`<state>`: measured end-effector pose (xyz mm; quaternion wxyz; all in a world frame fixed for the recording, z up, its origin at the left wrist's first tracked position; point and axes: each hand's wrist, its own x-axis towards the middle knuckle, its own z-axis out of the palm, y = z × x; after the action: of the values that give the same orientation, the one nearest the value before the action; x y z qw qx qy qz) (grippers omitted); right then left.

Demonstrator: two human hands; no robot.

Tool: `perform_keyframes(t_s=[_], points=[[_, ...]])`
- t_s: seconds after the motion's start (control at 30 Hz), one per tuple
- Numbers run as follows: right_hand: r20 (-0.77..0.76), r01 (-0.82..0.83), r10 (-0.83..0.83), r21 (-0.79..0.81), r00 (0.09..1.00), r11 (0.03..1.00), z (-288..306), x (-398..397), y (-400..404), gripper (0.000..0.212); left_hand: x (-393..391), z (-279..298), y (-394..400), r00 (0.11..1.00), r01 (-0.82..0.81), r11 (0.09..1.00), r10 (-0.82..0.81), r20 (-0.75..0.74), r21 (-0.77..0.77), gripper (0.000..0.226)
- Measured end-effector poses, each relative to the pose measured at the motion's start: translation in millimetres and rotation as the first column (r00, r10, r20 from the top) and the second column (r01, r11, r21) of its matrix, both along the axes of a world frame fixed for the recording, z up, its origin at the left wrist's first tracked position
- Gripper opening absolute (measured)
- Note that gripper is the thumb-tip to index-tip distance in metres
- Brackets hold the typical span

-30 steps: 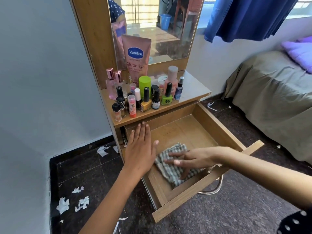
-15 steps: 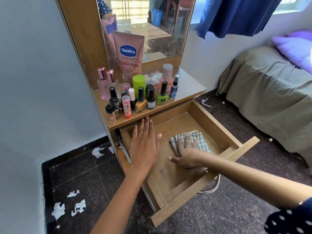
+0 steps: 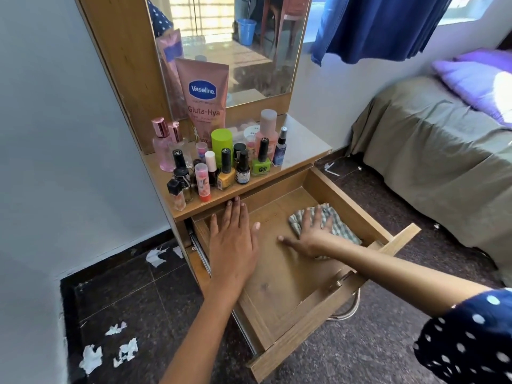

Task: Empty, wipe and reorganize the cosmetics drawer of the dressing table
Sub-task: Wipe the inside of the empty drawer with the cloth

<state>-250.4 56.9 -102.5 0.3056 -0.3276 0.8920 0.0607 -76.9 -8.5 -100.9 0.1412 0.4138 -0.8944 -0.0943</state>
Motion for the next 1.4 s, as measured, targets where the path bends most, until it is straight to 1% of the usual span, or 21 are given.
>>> perform_keyframes(t_s=[0.07, 0.13, 0.2, 0.27, 0.33, 0.43, 0.53, 0.63, 0.73, 0.83, 0.93, 1.1, 1.17, 1.23, 1.27, 1.3, 1.4], points=[[-0.005, 0.049, -0.048, 0.062, 0.999, 0.997, 1.0, 6.4, 3.6, 0.118, -0.7, -0.3, 0.2, 1.000, -0.005, 1.000, 0.005, -0.002, -0.001, 0.057], [0.023, 0.046, -0.049, 0.128, 0.999, 0.991, 3.6, 23.5, 8.6, 0.118, -1.1, 0.2, 0.2, 1.000, -0.004, 1.000, 0.004, -0.022, 0.009, 0.056], [0.061, -0.046, 0.037, 0.152, 0.997, 0.987, 6.1, 46.7, 14.4, 0.113, -1.2, 0.4, -0.4, 0.999, -0.002, 1.000, 0.003, -0.038, 0.020, 0.057], [0.090, -0.156, 0.143, 0.150, 0.986, 0.976, 6.1, 71.1, 18.0, 0.105, -0.8, 0.3, -1.2, 0.999, -0.004, 1.000, 0.005, -0.033, 0.021, 0.057], [0.113, -0.226, 0.212, 0.136, 0.971, 0.965, 1.6, 85.5, 18.8, 0.099, 0.1, 0.3, -0.9, 1.000, -0.004, 1.000, 0.004, -0.014, 0.013, 0.059], [0.085, -0.274, 0.268, 0.077, 0.960, 0.959, -3.2, 73.0, 15.1, 0.096, 0.4, -0.2, -0.7, 1.000, -0.002, 1.000, 0.002, 0.023, 0.001, 0.061], [0.043, -0.312, 0.315, -0.062, 0.948, 0.948, -5.7, 35.9, 2.6, 0.086, -0.3, -0.5, -1.0, 1.000, -0.008, 1.000, 0.008, 0.020, 0.001, 0.058], [-0.046, -0.294, 0.290, -0.154, 0.956, 0.943, -11.8, 3.2, -14.6, 0.081, -0.5, -0.2, -1.1, 1.000, -0.009, 1.000, 0.009, 0.018, -0.006, 0.058], [-0.153, -0.261, 0.236, -0.175, 0.960, 0.949, -18.7, -16.3, -22.2, 0.087, -0.9, -0.1, -1.3, 1.000, -0.017, 1.000, 0.017, 0.019, -0.008, 0.057], [-0.216, -0.248, 0.215, -0.142, 0.952, 0.958, -16.6, -24.6, -22.5, 0.100, -0.7, 0.6, -1.3, 1.000, -0.025, 1.000, 0.025, 0.002, 0.005, 0.056], [-0.210, -0.219, 0.198, -0.078, 0.957, 0.973, -8.9, -20.8, -18.7, 0.113, -0.5, 0.8, -2.0, 1.000, -0.025, 1.000, 0.025, 0.008, 0.006, 0.056], [-0.204, -0.080, 0.096, 0.085, 0.974, 0.993, 1.2, -5.0, 6.4, 0.128, 0.0, -0.2, -0.8, 1.000, -0.022, 1.000, 0.022, 0.002, 0.007, 0.056], [-0.169, 0.018, 0.007, 0.144, 0.986, 0.989, 6.6, 2.6, 13.2, 0.135, 0.7, 0.2, -0.3, 1.000, -0.019, 1.000, 0.019, 0.007, 0.002, 0.057], [-0.120, 0.137, -0.120, 0.147, 0.985, 0.980, 15.0, 10.2, 14.4, 0.139, 0.8, 1.5, -0.6, 1.000, -0.019, 1.000, 0.019, 0.005, -0.001, 0.057], [-0.099, 0.157, -0.143, 0.156, 0.985, 0.975, 19.4, 14.7, 14.2, 0.139, 0.5, 2.4, -0.8, 1.000, -0.021, 1.000, 0.021, 0.002, -0.003, 0.057], [-0.086, 0.133, -0.119, 0.175, 0.989, 0.975, 22.8, 21.0, 14.1, 0.137, 0.4, 3.2, -0.7, 1.000, -0.020, 1.000, 0.020, 0.000, -0.003, 0.057], [-0.053, -0.045, 0.057, 0.214, 0.997, 0.976, 20.0, 49.2, 14.8, 0.125, 0.9, 3.6, -0.4, 1.000, -0.017, 1.000, 0.017, 0.000, 0.005, 0.057]])
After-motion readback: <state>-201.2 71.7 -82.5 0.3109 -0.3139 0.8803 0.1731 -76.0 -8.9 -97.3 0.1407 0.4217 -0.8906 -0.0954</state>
